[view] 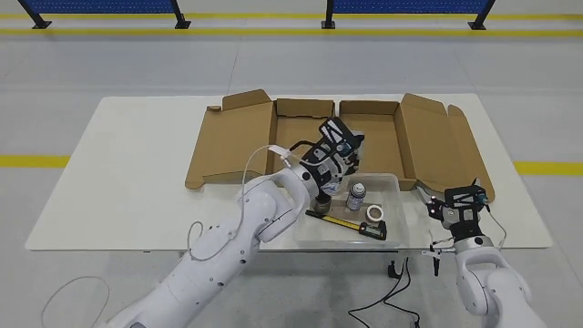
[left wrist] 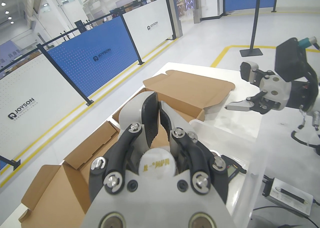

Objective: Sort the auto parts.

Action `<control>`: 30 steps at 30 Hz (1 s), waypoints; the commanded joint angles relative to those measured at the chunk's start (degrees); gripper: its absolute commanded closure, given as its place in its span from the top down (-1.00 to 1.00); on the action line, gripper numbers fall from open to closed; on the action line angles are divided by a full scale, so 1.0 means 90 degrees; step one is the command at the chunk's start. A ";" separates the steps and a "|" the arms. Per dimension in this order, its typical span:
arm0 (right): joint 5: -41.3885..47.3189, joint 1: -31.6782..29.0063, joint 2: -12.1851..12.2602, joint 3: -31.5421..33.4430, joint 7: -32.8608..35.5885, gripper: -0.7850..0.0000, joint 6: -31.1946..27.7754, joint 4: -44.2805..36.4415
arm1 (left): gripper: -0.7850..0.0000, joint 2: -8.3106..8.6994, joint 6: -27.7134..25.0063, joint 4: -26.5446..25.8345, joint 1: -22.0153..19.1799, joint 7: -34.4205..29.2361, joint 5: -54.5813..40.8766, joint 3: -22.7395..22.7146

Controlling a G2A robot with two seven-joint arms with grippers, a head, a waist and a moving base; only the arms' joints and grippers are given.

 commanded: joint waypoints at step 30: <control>0.0000 0.0000 0.0000 0.0000 0.0000 1.00 0.0000 0.0000 | -1.00 -0.0637 0.0998 0.3158 -0.1185 0.1492 0.0960 0.0423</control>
